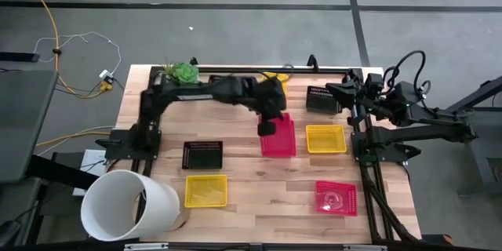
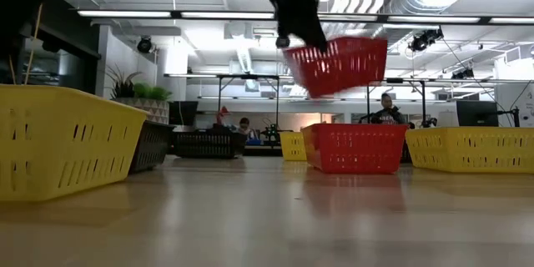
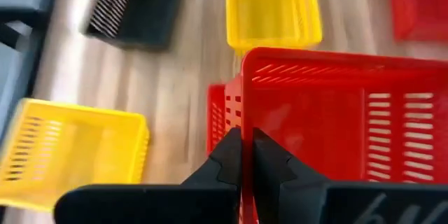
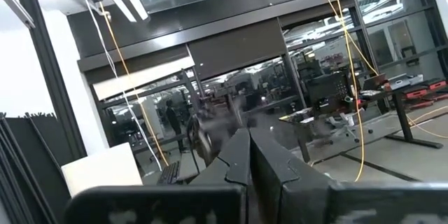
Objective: Stack baskets by color
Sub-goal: Stack the left red bin on top of the red bin
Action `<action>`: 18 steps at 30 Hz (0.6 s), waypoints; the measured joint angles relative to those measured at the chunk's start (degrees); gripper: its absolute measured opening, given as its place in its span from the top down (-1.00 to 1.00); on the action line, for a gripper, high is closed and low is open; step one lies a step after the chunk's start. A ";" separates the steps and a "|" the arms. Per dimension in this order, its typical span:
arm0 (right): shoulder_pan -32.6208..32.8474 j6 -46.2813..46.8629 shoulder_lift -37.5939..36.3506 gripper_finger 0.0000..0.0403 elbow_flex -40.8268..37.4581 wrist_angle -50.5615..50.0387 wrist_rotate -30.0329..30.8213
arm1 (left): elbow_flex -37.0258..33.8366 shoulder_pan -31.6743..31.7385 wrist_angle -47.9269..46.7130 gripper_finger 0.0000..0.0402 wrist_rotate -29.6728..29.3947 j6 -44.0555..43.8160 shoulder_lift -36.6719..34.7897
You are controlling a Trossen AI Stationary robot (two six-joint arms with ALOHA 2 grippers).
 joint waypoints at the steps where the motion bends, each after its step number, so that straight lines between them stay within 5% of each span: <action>1: 0.00 0.00 0.00 1.00 0.00 0.00 0.00 | 0.00 -0.05 0.96 1.00 -0.11 0.42 1.46; 18: 0.00 0.00 0.11 1.00 0.00 -0.46 0.07 | 0.10 1.69 2.69 1.00 5.53 1.83 7.86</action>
